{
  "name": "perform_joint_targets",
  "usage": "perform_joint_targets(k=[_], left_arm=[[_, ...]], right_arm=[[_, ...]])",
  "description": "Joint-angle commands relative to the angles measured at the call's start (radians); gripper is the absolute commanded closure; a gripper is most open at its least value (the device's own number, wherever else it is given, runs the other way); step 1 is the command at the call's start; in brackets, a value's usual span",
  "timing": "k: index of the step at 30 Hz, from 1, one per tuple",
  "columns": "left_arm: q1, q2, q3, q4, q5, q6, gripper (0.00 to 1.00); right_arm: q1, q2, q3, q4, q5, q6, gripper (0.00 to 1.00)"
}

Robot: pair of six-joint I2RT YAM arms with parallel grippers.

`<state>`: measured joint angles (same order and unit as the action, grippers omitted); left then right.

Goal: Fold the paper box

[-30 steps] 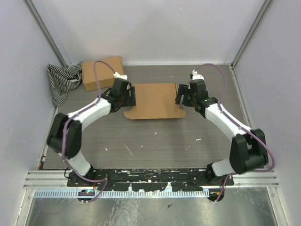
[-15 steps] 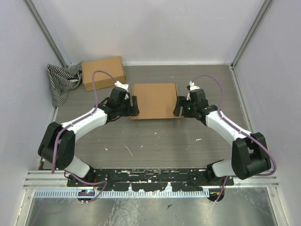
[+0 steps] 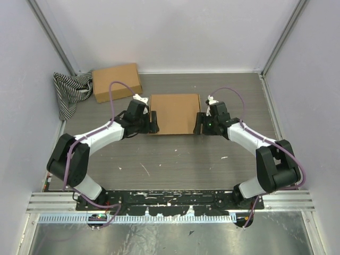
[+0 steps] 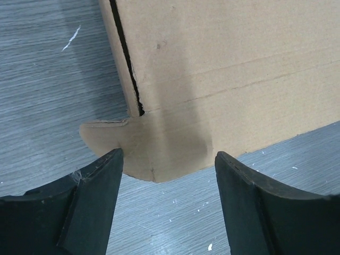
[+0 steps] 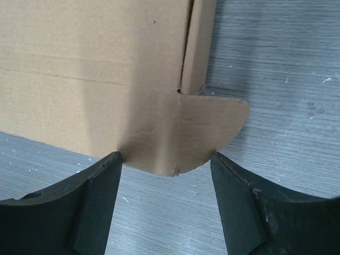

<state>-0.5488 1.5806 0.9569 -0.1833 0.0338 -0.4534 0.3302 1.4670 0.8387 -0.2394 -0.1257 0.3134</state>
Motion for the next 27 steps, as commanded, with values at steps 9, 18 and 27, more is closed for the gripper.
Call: perform_joint_targets(k=[9,18,27], left_arm=[[-0.016,0.046,0.014,0.035,0.097,0.024,0.32],[-0.016,0.028,0.078,-0.089,0.127,0.039,0.43],[-0.016,0.003,0.161,-0.237,0.121,0.047,0.44]], right_arm=[[0.034,-0.025,0.049,0.022,-0.024,-0.042,0.3],[0.046,-0.057,0.081,-0.03,-0.064,-0.043,0.35],[0.046,-0.107,0.149,-0.138,-0.066,-0.05,0.37]])
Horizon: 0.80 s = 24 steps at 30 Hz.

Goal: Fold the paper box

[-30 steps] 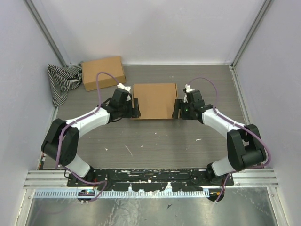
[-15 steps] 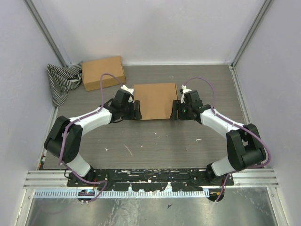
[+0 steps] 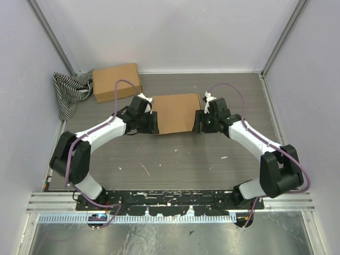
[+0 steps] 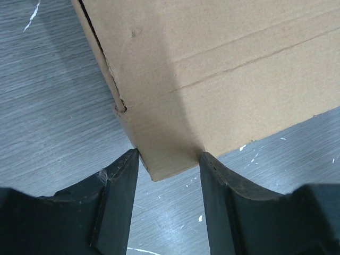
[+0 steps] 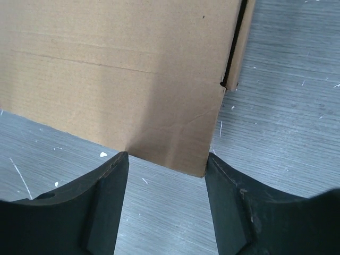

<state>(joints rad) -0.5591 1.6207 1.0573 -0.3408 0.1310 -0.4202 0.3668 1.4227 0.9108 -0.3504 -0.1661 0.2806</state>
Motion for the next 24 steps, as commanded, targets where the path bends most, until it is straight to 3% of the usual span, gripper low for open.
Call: perform_joint_targets(k=[1,9,24], left_arm=[[-0.005,-0.039,0.07,-0.093,0.022,0.018,0.44],[-0.006,-0.029,0.111,-0.157,0.031,0.029,0.44],[0.007,0.022,0.116,-0.153,0.209,0.013,0.45]], right_arm=[[0.009,-0.064,0.085,-0.038,-0.021,-0.021,0.37],[0.009,-0.033,0.108,-0.09,0.017,-0.042,0.37],[0.009,0.015,0.115,-0.132,0.065,-0.043,0.37]])
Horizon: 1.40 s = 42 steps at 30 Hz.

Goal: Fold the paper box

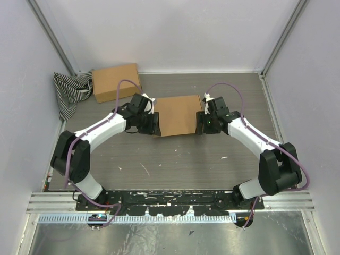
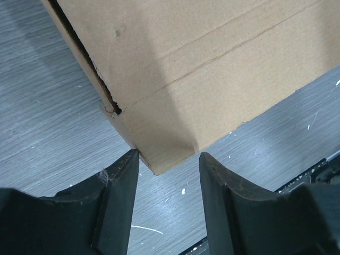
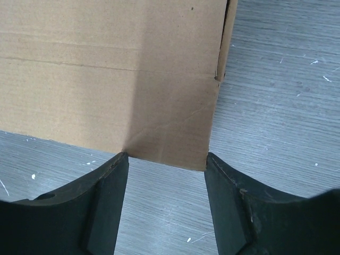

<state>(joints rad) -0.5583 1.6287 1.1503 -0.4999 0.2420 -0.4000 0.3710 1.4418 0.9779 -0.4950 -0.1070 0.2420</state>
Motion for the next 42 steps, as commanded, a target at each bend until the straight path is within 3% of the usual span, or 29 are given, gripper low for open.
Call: perform_joint_targets(k=[1,29,42], left_arm=[[0.009,0.015,0.024,0.006,0.109,-0.008,0.45],[0.044,0.014,-0.023,0.084,0.321,-0.06,0.47],[0.05,0.031,-0.035,0.1,0.348,-0.067,0.47]], right_arm=[[0.006,-0.005,0.051,0.013,0.002,-0.003,0.37],[0.005,0.007,0.103,-0.015,0.038,-0.003,0.28],[0.003,-0.001,0.137,-0.028,0.022,0.002,0.23]])
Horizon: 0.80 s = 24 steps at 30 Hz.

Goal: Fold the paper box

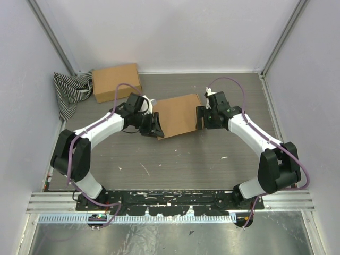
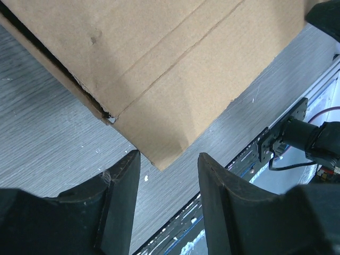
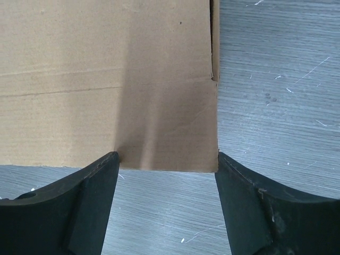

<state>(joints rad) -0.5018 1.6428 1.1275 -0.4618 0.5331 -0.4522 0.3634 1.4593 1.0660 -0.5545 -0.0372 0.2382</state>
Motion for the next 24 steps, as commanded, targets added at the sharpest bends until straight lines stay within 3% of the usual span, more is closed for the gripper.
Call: perform_joint_targets(k=[1,24], left_arm=[[-0.006,0.021,-0.012,0.057,0.042,-0.013,0.47],[-0.005,0.083,-0.008,0.097,-0.102,-0.006,0.48]], right_arm=[[0.011,-0.016,0.046,0.031,-0.046,0.006,0.23],[0.01,0.055,-0.025,0.12,0.019,0.0,0.29]])
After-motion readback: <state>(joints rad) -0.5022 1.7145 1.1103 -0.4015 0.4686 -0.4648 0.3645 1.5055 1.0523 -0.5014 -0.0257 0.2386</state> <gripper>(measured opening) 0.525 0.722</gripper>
